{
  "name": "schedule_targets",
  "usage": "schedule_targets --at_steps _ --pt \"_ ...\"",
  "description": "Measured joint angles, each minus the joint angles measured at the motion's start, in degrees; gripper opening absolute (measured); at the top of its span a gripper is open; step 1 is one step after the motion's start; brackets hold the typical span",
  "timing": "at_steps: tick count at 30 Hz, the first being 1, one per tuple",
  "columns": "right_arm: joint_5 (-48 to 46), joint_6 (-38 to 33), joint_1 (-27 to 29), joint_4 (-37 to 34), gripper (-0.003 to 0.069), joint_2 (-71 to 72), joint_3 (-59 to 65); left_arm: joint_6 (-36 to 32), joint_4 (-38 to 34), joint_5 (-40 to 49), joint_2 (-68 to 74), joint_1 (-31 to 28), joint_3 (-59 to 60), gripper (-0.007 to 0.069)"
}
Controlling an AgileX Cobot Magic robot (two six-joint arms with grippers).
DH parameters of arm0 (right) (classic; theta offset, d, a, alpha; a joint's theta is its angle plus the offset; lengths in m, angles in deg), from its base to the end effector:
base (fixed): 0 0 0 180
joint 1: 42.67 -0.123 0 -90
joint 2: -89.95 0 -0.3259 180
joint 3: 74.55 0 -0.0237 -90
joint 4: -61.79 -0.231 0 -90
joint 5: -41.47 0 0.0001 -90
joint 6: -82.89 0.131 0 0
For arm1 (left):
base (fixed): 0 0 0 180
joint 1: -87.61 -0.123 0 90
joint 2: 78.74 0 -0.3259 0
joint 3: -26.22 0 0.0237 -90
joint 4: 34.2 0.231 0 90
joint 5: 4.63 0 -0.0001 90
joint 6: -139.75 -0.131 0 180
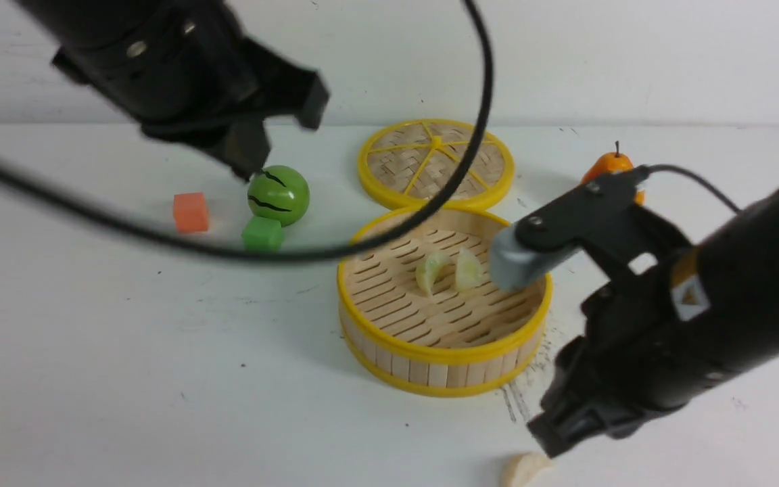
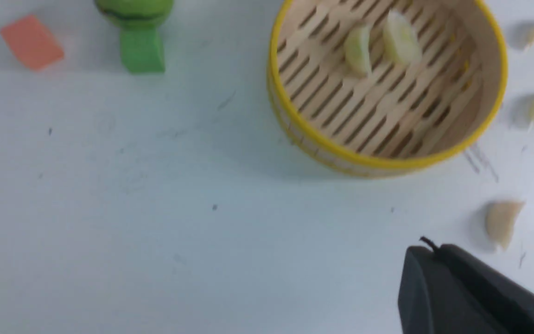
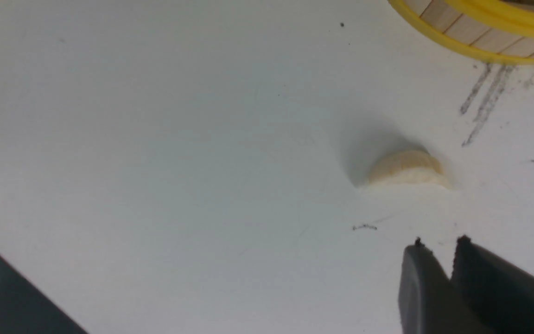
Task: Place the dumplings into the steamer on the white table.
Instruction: 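Reach for and grasp a dumpling lying on the table beside the steamer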
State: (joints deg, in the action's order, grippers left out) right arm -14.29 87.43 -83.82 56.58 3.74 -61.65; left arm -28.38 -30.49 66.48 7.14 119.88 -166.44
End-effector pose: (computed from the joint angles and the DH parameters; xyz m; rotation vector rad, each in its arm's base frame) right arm 0.1938 0.1824 0.3168 -0.8186 2.6252 0.3477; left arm 0.2302 -0.1358 0.4312 0.4497 2.4905 -0.2262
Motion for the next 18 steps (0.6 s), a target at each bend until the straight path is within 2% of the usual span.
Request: schedule_targets --at_steps 1,3,5,6,7,8,12,15,18 --pt "0.1 0.3 0.0 0.0 0.0125 0.0 0.0 0.0 0.0 0.0 -0.6 0.0 0.9 -0.0014" --pt "1.0 3.9 0.2 0.3 0.0194 -4.7 0.0 0.1 -0.4 -2.1 -8.0 0.0 12.1 -0.0014" --pt "1.4 5.9 0.6 0.4 0.0237 -7.0 0.0 0.1 -0.8 -4.0 -11.9 0.0 16.9 -0.0014" --pt "1.8 8.6 0.6 0.9 0.0302 -9.4 0.1 0.2 -1.5 -6.0 -16.1 0.0 22.8 -0.0014" --pt "2.0 9.0 0.6 1.0 0.0318 -9.7 0.1 0.3 -1.5 -6.2 -16.6 0.0 23.5 -0.0014" --pt "2.8 12.0 0.7 1.6 0.0374 -11.5 0.6 0.9 -2.1 -7.6 -19.9 0.0 28.1 -0.0014" --pt "7.3 21.0 0.8 3.9 0.0517 -16.1 2.7 1.5 -4.9 -10.1 -28.2 0.0 38.1 -0.0014" --pt "11.7 28.3 0.8 5.9 0.0581 -19.4 3.0 1.5 -6.7 -11.5 -33.3 0.0 42.8 -0.0014" --pt "15.9 34.8 0.8 8.8 0.0597 -22.3 3.0 1.5 -7.0 -12.7 -36.9 0.0 45.1 -0.0014"
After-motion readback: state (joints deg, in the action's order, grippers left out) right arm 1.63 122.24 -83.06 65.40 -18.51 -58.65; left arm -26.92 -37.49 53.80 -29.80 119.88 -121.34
